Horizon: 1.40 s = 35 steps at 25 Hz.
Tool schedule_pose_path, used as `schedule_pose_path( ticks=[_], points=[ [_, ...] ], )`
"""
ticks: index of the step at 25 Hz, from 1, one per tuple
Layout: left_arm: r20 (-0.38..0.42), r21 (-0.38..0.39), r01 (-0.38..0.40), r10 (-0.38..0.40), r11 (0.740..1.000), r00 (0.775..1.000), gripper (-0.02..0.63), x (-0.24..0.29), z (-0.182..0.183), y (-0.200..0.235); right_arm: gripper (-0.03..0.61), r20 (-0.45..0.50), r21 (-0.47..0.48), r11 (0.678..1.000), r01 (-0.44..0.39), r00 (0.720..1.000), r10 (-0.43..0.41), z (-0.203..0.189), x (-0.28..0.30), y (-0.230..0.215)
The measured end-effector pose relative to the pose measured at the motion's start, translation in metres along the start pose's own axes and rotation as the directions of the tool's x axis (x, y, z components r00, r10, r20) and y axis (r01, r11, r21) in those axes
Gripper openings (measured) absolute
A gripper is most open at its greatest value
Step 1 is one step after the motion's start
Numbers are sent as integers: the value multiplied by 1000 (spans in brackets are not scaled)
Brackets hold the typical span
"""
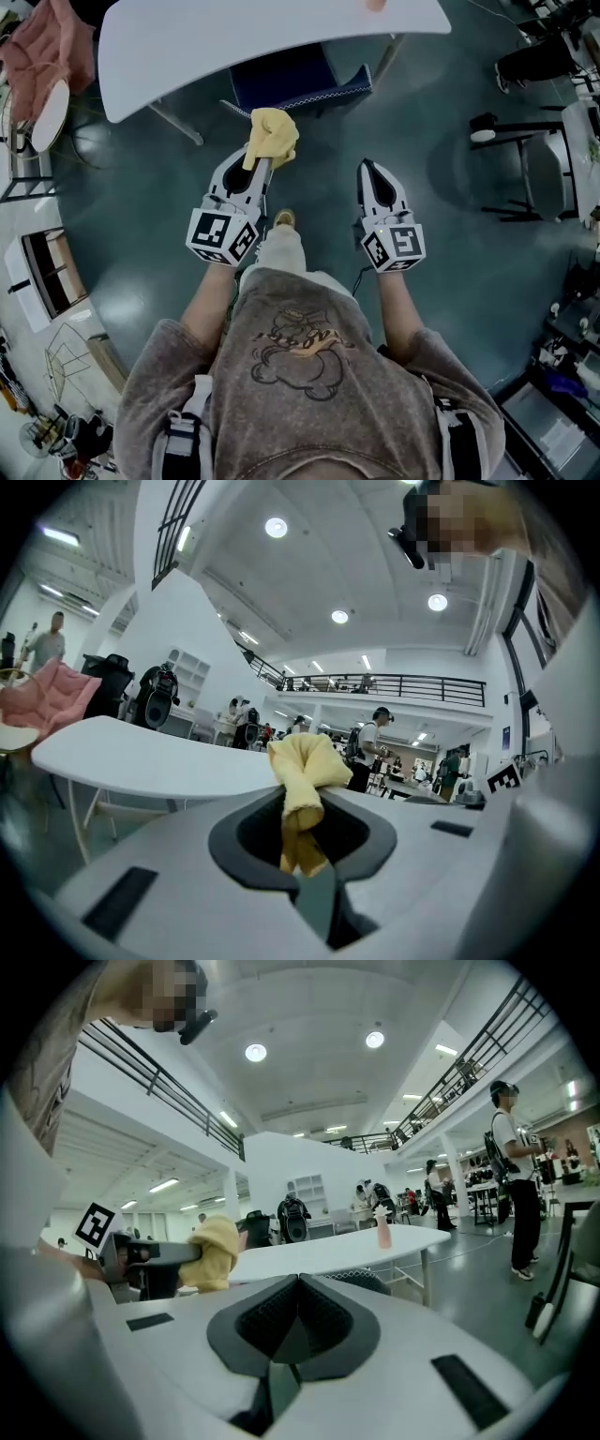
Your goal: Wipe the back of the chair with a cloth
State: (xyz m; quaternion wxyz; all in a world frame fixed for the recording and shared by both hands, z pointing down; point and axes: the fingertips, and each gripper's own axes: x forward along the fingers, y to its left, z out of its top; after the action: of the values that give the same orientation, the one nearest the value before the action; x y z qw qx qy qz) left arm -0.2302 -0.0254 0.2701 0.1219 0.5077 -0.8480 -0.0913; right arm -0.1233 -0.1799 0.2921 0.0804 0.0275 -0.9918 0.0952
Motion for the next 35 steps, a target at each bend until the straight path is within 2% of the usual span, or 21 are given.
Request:
schedule_pose_path(
  ticks=[4, 11, 16, 20, 26, 30, 35],
  points=[
    [30, -6, -15, 15, 1000, 999, 61, 3, -39, 12, 26, 14, -13, 999, -30, 999, 30, -42, 15, -6],
    [111, 4, -43, 43, 999, 993, 61, 24, -118, 35, 26, 38, -45, 996, -71, 997, 73, -143, 37, -42],
    [176, 16, -39, 35, 999, 984, 61, 37, -185, 65, 26, 50, -49, 995, -92, 994, 95, -238, 65, -71],
    [240, 43, -29, 18, 999, 971, 61, 43, -232, 85, 26, 100, -42, 994, -102, 989, 106, -304, 88, -85],
    [271, 81, -27, 4, 996, 963, 61, 44, -298, 100, 26, 113, -59, 989, -137, 983, 143, -397, 108, -89],
    [265, 107, -55, 25, 993, 964, 61, 40, -333, 98, 26, 127, -63, 987, -150, 979, 157, -433, 101, -88],
    [256, 85, -71, 47, 994, 966, 61, 40, -348, 98, 26, 133, -76, 983, -166, 976, 175, -431, 99, -80]
  ],
)
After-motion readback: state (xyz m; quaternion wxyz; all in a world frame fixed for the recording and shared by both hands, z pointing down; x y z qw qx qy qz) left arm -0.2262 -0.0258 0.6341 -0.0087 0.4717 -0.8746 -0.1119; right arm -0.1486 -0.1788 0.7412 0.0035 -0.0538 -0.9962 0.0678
